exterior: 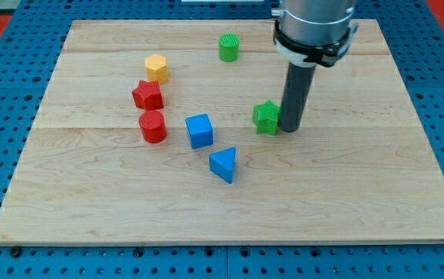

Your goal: Push the blue triangle at the bottom of the blue cube

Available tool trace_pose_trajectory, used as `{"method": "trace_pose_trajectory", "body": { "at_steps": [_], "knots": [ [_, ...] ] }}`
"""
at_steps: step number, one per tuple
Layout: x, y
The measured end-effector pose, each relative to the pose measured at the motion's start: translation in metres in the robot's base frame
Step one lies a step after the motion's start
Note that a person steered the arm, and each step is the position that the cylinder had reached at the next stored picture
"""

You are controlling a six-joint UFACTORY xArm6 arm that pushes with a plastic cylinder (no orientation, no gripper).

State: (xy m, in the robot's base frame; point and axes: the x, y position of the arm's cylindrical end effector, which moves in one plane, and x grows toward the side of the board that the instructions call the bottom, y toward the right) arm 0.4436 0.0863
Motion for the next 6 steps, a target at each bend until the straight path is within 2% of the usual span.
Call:
{"method": "trace_pose_trajectory", "body": {
  "at_steps": [1, 2, 3, 4, 5, 6],
  "knots": [
    [-0.004, -0.019],
    [0.002, 0.005],
    [0.083, 0.065],
    [0.144, -0.005],
    [0.132, -0.069],
    [0.094, -0.073]
  ]
}}
